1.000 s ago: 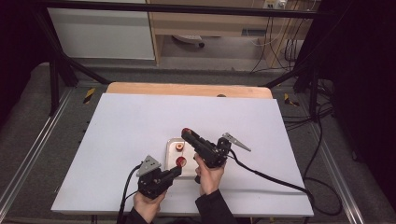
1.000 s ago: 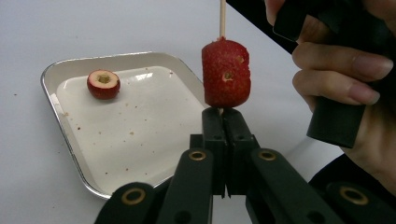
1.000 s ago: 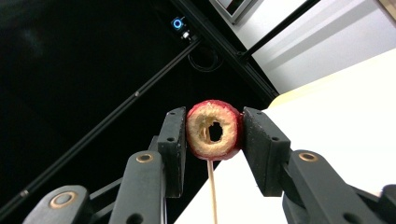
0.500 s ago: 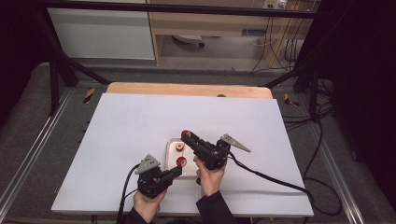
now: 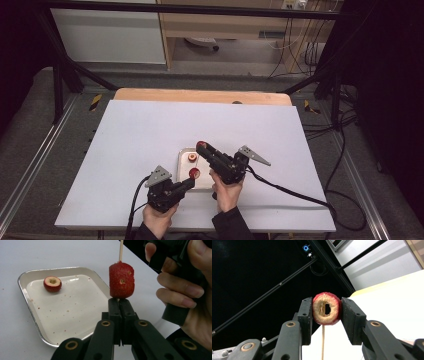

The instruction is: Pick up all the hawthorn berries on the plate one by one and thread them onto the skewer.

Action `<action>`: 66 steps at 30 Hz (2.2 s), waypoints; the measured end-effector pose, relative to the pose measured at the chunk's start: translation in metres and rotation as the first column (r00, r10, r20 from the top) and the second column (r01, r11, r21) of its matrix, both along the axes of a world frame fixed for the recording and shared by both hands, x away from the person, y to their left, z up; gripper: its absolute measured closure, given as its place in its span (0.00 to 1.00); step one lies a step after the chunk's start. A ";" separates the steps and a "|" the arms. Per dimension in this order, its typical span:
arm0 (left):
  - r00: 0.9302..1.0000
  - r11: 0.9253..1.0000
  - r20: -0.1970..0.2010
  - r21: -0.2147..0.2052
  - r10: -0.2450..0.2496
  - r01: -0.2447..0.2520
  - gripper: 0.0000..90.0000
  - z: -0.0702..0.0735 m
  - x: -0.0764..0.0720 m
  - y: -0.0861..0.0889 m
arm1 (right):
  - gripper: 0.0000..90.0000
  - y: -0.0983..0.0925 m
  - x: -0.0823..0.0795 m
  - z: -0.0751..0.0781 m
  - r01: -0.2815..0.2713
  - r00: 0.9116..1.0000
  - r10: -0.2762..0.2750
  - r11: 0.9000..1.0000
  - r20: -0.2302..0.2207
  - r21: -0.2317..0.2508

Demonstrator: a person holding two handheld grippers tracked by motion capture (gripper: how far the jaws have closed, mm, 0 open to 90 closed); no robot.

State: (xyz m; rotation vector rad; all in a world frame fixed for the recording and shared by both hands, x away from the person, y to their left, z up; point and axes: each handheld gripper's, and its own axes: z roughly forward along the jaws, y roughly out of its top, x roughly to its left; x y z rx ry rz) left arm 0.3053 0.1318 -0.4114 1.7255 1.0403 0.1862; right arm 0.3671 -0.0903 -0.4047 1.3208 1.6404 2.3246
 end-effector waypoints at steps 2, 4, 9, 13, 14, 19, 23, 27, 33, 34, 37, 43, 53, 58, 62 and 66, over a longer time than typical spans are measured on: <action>1.000 1.000 0.000 0.007 -0.004 0.004 0.99 0.000 0.000 -0.001 | 0.71 0.000 -0.001 -0.001 0.003 1.000 -0.003 1.000 0.001 0.002; 1.000 1.000 0.002 0.008 -0.007 0.007 0.99 -0.001 0.000 -0.001 | 0.71 0.001 -0.001 -0.002 0.003 1.000 -0.003 1.000 -0.003 -0.001; 1.000 1.000 0.008 -0.006 -0.010 0.010 0.99 0.001 0.001 0.003 | 0.71 0.000 -0.002 -0.001 0.002 1.000 -0.002 1.000 0.007 0.000; 1.000 1.000 0.018 0.010 -0.010 0.010 0.99 0.001 0.001 0.001 | 0.71 0.001 -0.002 -0.001 0.003 1.000 -0.003 1.000 0.007 -0.002; 1.000 1.000 0.020 0.016 -0.010 0.010 0.99 0.001 0.001 0.002 | 0.71 0.001 -0.002 -0.002 0.001 1.000 -0.001 1.000 0.007 -0.003; 1.000 1.000 0.018 0.012 -0.006 0.006 0.99 0.002 0.002 0.003 | 0.71 0.001 -0.003 -0.002 0.003 1.000 -0.003 1.000 0.007 0.006; 0.999 1.000 0.032 0.016 -0.009 0.009 0.99 0.002 0.001 0.003 | 0.71 0.001 -0.002 -0.003 -0.006 1.000 0.006 1.000 0.000 0.001; 1.000 1.000 0.023 0.014 -0.018 0.018 0.99 0.002 0.002 0.003 | 0.72 0.001 -0.003 -0.002 -0.005 1.000 0.005 1.000 0.008 -0.008; 1.000 1.000 0.014 0.013 -0.024 0.023 0.99 0.001 0.003 0.003 | 0.71 0.001 -0.005 -0.003 -0.013 1.000 0.013 1.000 0.012 -0.014; 1.000 1.000 0.020 0.012 -0.019 0.019 0.99 0.002 0.003 0.003 | 0.71 0.001 -0.005 -0.003 -0.014 1.000 0.014 1.000 0.011 -0.012; 1.000 1.000 0.023 0.017 -0.018 0.018 0.99 0.002 0.003 0.003 | 0.71 0.000 -0.004 -0.002 -0.015 1.000 0.015 1.000 0.014 -0.015; 1.000 1.000 0.013 0.017 -0.019 0.019 0.99 0.001 0.004 0.003 | 0.71 0.002 -0.007 -0.004 -0.012 1.000 0.012 1.000 0.020 -0.019; 1.000 1.000 0.009 0.018 -0.019 0.018 0.99 0.001 0.005 0.005 | 0.71 0.001 -0.006 -0.004 -0.021 1.000 0.022 0.999 0.021 -0.025; 1.000 0.999 0.016 0.024 -0.021 0.021 0.99 0.001 0.005 0.004 | 0.71 0.001 -0.006 -0.005 -0.022 1.000 0.022 0.999 0.021 -0.031; 0.999 0.999 0.023 0.043 -0.029 0.028 0.99 0.002 0.005 0.004 | 0.71 0.000 -0.006 -0.004 -0.029 0.999 0.030 0.999 0.017 -0.034; 0.999 0.999 0.025 0.047 -0.027 0.026 0.99 0.002 0.005 0.004 | 0.71 0.000 -0.006 -0.005 -0.036 0.999 0.037 0.999 0.011 -0.037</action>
